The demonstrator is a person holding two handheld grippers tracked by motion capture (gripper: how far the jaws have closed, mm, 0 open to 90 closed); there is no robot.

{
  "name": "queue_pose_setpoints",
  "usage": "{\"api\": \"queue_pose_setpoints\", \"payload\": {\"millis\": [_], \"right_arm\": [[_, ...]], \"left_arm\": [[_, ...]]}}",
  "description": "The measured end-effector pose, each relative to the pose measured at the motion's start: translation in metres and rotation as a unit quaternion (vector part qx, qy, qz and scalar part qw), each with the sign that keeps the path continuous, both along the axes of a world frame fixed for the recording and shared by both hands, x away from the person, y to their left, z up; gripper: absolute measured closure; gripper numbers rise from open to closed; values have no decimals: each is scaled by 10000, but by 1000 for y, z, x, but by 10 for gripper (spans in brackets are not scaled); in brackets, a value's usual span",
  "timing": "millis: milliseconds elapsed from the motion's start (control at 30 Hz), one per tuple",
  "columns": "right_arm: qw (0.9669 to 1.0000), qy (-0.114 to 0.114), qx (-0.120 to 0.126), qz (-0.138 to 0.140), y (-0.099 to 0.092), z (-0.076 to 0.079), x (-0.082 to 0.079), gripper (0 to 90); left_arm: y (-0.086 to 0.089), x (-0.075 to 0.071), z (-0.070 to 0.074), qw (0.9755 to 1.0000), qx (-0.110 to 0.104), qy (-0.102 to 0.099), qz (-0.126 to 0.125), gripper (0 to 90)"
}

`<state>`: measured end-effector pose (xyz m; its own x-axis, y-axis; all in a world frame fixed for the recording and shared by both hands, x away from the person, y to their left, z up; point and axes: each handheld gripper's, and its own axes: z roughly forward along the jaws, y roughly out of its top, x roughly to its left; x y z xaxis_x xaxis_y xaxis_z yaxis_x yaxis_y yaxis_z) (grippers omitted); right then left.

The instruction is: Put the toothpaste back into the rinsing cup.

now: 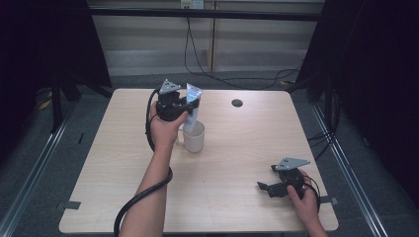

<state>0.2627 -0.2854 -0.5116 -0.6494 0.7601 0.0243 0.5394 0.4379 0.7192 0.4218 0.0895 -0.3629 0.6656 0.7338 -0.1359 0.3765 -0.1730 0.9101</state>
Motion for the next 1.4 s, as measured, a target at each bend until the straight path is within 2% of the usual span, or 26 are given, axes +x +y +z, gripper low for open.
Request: {"api": "queue_pose_setpoints", "payload": {"millis": [500, 1400], "right_arm": [[10000, 0, 0, -1, 0, 0, 0, 121], [10000, 0, -2, 1, 0, 0, 0, 121]], "left_arm": [[-5, 0, -9, 10000, -18, 28, 20, 639], [-7, -10, -29, 9998, 121, 150, 86, 638]]}}
